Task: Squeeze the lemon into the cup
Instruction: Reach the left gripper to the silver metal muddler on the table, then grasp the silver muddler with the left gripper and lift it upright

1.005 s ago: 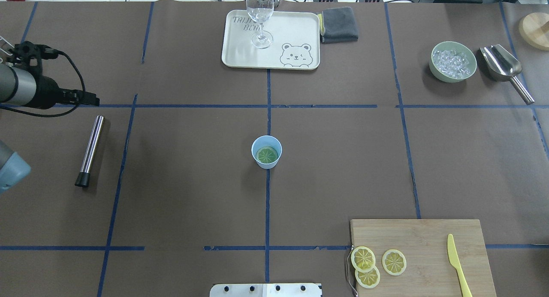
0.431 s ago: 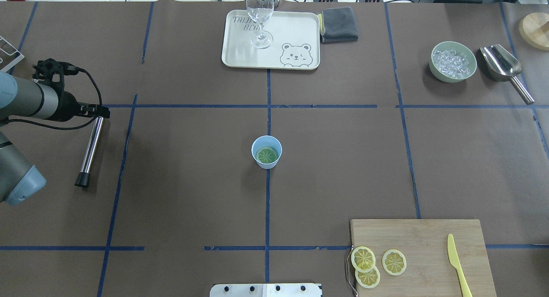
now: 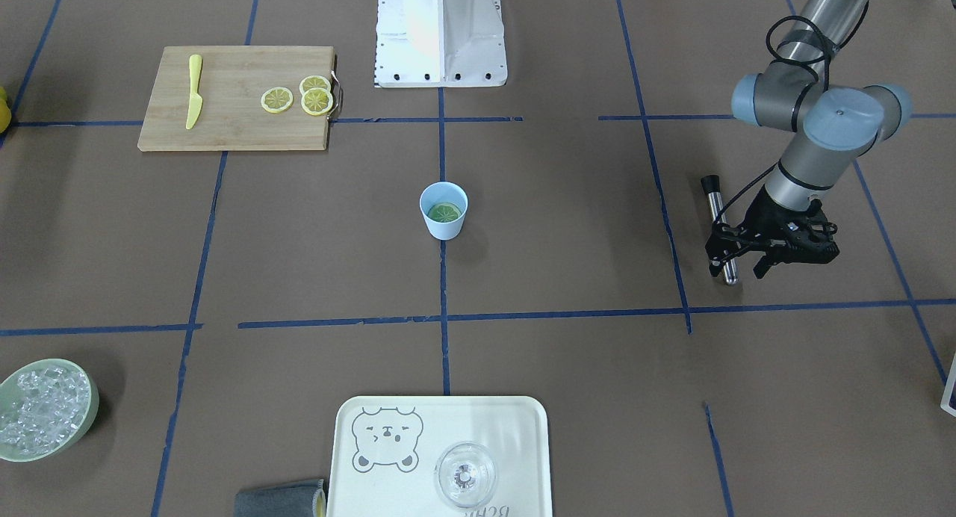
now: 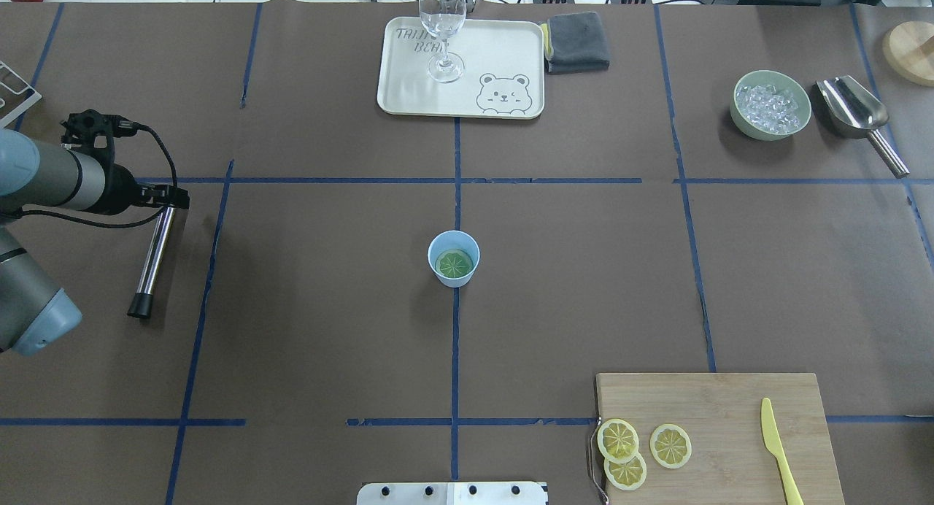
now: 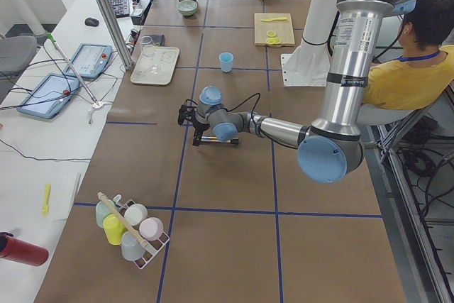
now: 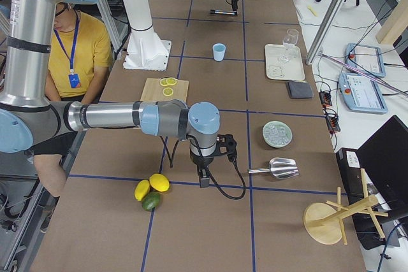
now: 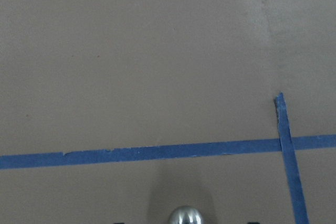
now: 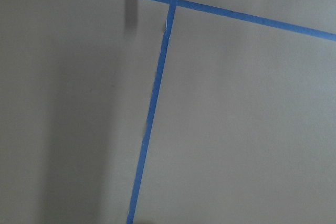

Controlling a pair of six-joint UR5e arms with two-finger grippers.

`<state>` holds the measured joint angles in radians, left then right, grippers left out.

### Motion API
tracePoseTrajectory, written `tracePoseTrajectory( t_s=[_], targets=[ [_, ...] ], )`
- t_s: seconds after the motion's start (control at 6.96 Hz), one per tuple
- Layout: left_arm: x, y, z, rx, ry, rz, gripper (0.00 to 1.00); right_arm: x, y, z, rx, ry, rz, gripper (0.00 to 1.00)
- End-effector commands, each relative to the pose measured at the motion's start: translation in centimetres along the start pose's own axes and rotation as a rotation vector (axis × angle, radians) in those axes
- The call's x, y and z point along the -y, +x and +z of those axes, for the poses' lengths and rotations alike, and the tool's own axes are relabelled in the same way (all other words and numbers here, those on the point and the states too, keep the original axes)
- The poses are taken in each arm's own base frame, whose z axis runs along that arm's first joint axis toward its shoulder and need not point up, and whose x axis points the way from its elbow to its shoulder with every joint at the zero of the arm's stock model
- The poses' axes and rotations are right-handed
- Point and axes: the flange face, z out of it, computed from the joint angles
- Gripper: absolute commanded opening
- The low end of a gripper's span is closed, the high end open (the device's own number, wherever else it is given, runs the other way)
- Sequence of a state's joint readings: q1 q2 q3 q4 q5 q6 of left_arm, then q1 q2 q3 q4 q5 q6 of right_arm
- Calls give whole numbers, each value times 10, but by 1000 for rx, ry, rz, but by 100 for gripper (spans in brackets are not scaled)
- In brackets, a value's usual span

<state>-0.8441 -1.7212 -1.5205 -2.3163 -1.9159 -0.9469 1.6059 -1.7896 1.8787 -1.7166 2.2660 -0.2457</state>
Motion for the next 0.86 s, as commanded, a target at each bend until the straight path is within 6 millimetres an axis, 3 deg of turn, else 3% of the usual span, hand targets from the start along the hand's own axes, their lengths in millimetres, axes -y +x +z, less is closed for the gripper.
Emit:
tracePoseTrajectory(
  t_s=[0.0,0.43,0.72],
  targets=[
    [-4,4,4,12,7,7,81,0,2,2,1,-3,2,100],
    [-5,2,5,17,9,4,57,1,3,3,1,-5,3,100],
    [-5,1,6,19,8,3,57,1,3,2,-1,-3,3,100]
  ],
)
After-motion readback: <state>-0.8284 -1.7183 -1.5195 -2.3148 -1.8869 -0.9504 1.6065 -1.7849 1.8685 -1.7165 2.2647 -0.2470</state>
